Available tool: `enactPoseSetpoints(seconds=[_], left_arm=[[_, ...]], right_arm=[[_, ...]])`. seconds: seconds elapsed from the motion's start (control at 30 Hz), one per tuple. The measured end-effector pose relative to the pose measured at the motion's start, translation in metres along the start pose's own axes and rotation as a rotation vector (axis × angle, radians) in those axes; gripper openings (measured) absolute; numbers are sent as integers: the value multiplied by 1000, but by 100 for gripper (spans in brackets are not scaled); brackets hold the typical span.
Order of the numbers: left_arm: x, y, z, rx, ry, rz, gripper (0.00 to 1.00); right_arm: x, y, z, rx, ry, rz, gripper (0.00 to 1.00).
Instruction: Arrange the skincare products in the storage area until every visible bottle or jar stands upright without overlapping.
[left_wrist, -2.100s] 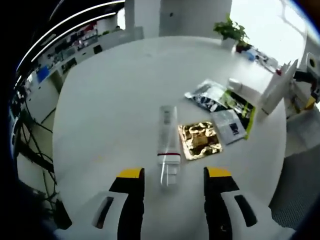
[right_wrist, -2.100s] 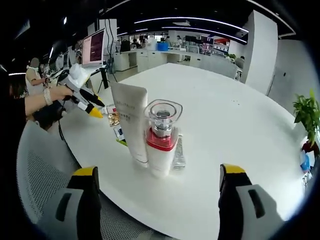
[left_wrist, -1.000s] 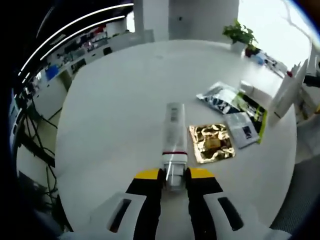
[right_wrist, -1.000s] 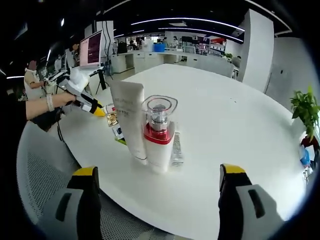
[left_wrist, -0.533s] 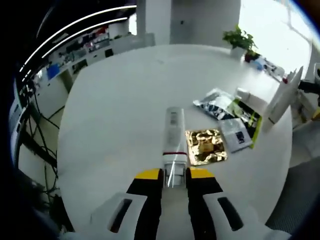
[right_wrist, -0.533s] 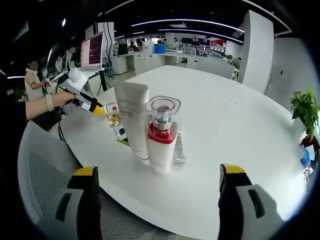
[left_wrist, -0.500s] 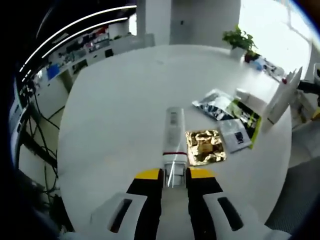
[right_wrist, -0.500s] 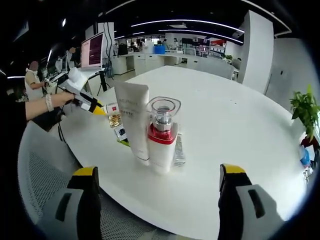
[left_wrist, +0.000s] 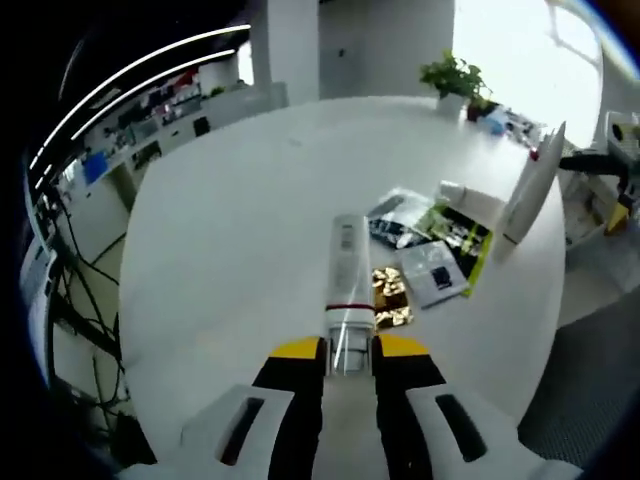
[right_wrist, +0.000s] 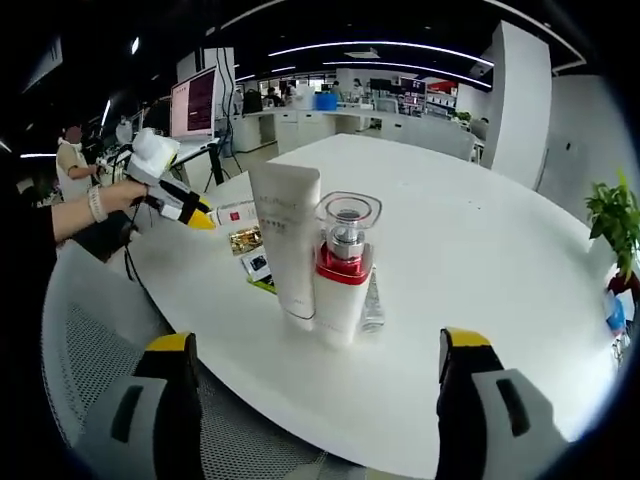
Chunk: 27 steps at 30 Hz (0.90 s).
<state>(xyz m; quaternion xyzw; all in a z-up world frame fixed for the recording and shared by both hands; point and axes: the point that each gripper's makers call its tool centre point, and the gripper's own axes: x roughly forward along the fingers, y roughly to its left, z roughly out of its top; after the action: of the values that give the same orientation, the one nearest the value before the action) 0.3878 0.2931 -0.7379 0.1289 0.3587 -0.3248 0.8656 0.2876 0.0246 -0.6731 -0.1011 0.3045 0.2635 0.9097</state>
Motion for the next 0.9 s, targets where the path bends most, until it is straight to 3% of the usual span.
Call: enactPoseSetpoints(seconds=[0.17, 0.53, 0.9], left_arm=[[-4, -11, 1, 43, 12, -23, 15], [-12, -42, 0, 160, 52, -68, 15], [-21, -61, -5, 237, 98, -94, 15]], right_arm=[[-1, 6, 0, 7, -5, 17, 99], [0, 27, -10, 32, 1, 68, 89], [8, 54, -4, 8, -37, 153, 72]])
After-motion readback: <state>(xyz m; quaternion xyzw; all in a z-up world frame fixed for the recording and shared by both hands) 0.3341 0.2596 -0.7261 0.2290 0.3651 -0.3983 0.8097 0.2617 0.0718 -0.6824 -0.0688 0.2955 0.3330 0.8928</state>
